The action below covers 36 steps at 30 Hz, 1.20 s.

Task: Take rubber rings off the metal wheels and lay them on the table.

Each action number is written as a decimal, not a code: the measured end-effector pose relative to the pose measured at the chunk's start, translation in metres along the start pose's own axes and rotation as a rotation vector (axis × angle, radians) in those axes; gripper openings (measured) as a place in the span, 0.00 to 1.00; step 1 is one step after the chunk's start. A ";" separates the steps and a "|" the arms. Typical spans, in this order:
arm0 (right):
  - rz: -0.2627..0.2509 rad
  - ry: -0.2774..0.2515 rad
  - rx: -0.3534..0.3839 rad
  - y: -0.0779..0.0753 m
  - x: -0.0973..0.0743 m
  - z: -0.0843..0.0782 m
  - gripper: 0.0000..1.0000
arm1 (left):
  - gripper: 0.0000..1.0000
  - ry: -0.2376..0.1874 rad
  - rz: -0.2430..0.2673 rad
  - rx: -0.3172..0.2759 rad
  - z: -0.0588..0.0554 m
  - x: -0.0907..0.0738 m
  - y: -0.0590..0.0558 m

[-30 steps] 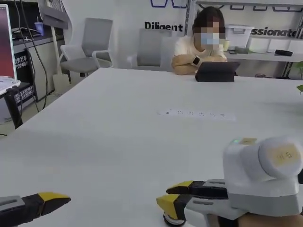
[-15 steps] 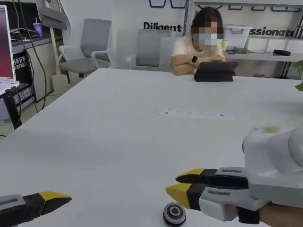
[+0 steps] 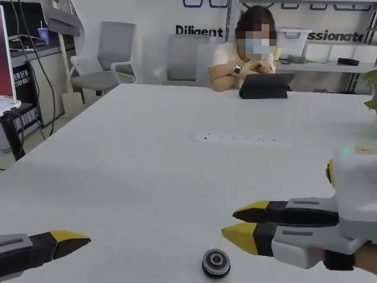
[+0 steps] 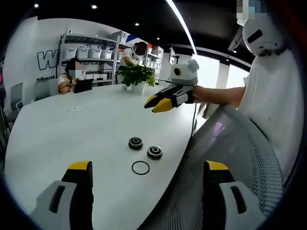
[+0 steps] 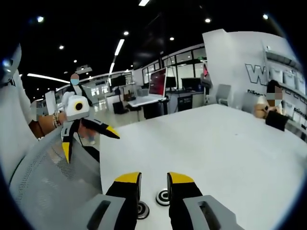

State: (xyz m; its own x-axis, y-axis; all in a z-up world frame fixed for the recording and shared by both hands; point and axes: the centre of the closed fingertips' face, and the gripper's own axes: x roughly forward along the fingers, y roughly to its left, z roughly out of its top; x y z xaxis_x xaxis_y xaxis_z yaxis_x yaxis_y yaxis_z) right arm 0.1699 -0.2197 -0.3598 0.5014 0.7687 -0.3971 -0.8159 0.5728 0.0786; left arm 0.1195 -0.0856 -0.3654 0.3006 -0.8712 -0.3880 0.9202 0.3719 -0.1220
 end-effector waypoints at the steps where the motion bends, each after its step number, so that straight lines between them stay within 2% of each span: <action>1: -0.002 0.004 -0.004 -0.001 -0.001 -0.001 0.19 | 0.94 -0.008 -0.002 0.001 0.004 0.000 0.000; 4: -0.005 0.018 -0.010 -0.002 -0.006 -0.007 0.20 | 0.93 -0.015 -0.004 0.026 0.014 0.001 0.002; 9: 0.013 0.046 -0.008 0.001 -0.010 -0.015 0.21 | 0.93 -0.011 -0.020 0.068 0.025 0.006 0.002; 18: 0.044 0.135 -0.016 0.007 -0.018 -0.050 0.24 | 0.90 0.003 -0.057 0.130 0.035 0.018 0.001; 23: 0.061 0.170 -0.010 0.009 -0.015 -0.066 0.25 | 0.88 0.011 -0.074 0.162 0.041 0.028 -0.001; 25: 0.075 0.183 -0.007 0.012 -0.012 -0.071 0.25 | 0.85 0.029 -0.084 0.182 0.041 0.033 -0.002; 28: 0.099 0.200 -0.008 0.017 -0.008 -0.077 0.26 | 0.83 0.037 -0.109 0.207 0.044 0.042 -0.006; 32: 0.127 0.234 -0.030 0.022 -0.004 -0.084 0.27 | 0.80 0.037 -0.162 0.246 0.050 0.057 -0.017; 36: 0.146 0.257 -0.052 0.023 0.000 -0.086 0.27 | 0.78 0.035 -0.198 0.288 0.053 0.072 -0.025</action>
State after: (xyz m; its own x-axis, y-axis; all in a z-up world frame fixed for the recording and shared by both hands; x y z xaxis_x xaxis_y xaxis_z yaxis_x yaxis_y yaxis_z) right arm 0.1262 -0.2311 -0.4360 0.2938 0.7408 -0.6040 -0.8910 0.4411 0.1076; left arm 0.1312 -0.1749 -0.3416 0.1054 -0.9041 -0.4142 0.9942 0.0873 0.0625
